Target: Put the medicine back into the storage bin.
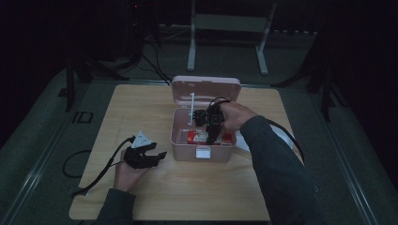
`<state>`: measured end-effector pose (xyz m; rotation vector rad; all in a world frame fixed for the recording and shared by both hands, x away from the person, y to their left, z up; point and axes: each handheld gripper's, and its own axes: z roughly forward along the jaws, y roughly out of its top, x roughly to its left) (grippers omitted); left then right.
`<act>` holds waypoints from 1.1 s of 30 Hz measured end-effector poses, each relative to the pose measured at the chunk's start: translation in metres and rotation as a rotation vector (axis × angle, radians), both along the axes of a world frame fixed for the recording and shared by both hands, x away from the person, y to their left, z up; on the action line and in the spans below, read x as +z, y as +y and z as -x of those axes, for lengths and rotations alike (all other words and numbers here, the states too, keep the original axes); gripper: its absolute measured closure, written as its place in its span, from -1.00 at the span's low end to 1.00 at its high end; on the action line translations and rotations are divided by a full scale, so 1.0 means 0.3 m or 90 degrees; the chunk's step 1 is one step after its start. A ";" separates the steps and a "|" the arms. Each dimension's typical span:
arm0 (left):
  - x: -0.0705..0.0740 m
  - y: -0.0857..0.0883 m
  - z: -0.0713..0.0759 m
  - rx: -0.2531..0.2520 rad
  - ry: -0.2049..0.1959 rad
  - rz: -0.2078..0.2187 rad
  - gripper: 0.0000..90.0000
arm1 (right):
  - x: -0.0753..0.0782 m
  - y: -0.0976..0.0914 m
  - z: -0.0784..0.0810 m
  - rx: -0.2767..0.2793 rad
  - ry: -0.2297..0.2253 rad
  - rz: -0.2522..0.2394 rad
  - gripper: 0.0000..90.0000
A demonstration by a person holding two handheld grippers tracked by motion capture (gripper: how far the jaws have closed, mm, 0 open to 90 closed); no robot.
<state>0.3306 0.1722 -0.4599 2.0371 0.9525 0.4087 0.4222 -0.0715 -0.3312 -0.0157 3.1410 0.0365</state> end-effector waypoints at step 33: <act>0.000 0.003 0.000 0.000 0.001 -0.002 -0.09 | 0.031 -0.024 0.002 -0.026 0.003 -0.029 0.11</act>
